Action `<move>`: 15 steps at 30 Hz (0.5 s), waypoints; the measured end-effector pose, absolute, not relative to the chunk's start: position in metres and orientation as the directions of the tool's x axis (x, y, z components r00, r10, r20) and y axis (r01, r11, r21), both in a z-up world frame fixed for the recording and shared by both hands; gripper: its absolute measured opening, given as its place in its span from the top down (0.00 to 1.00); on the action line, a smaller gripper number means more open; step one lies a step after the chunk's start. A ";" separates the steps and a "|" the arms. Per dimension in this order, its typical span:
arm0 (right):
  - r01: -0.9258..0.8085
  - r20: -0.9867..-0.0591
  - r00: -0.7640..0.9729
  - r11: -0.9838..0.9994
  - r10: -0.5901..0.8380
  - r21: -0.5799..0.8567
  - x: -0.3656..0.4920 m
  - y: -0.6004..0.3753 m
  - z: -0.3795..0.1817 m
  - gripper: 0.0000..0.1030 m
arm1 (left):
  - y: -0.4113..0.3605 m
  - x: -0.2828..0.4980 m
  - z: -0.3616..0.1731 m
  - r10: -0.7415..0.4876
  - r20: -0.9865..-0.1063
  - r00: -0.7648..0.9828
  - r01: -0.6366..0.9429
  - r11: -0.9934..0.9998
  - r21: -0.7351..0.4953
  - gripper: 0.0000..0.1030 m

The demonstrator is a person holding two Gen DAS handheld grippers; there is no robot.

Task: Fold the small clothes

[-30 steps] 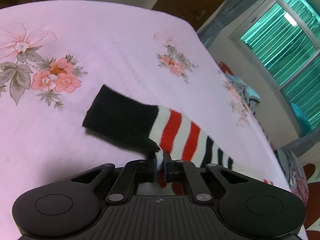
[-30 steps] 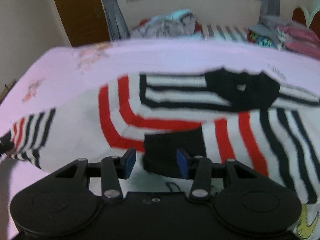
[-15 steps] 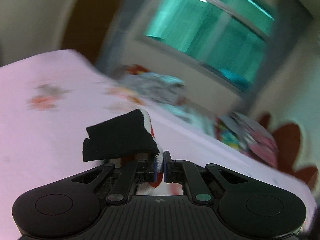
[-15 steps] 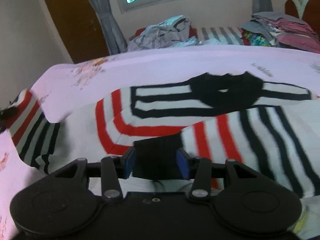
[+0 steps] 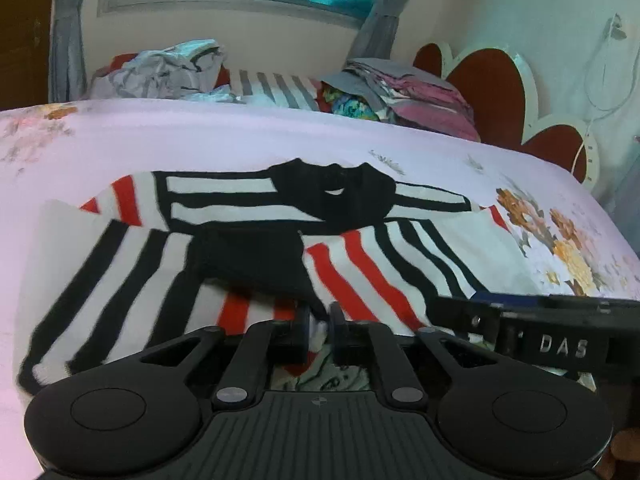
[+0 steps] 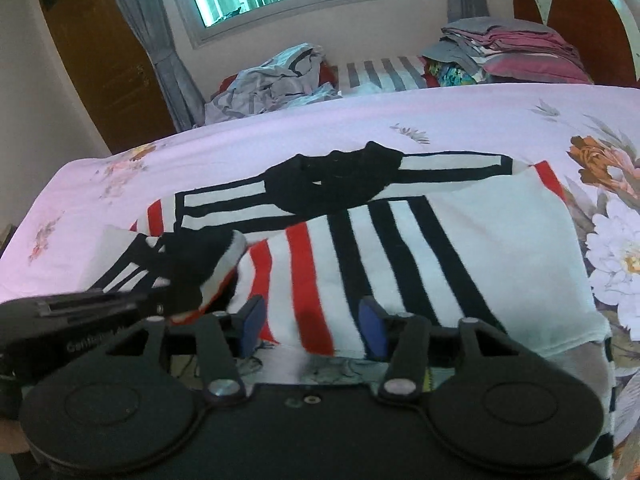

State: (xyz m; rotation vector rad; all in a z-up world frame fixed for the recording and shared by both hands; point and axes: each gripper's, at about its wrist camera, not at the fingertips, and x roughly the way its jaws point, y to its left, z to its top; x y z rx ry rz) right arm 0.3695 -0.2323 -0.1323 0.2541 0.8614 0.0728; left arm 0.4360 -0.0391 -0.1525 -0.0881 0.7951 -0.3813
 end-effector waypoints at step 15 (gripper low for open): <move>-0.197 -0.748 0.614 0.967 0.252 0.163 0.406 -0.136 -0.146 0.32 | 0.085 0.381 -0.155 -0.051 -0.676 0.735 0.016 0.998 -0.058 0.39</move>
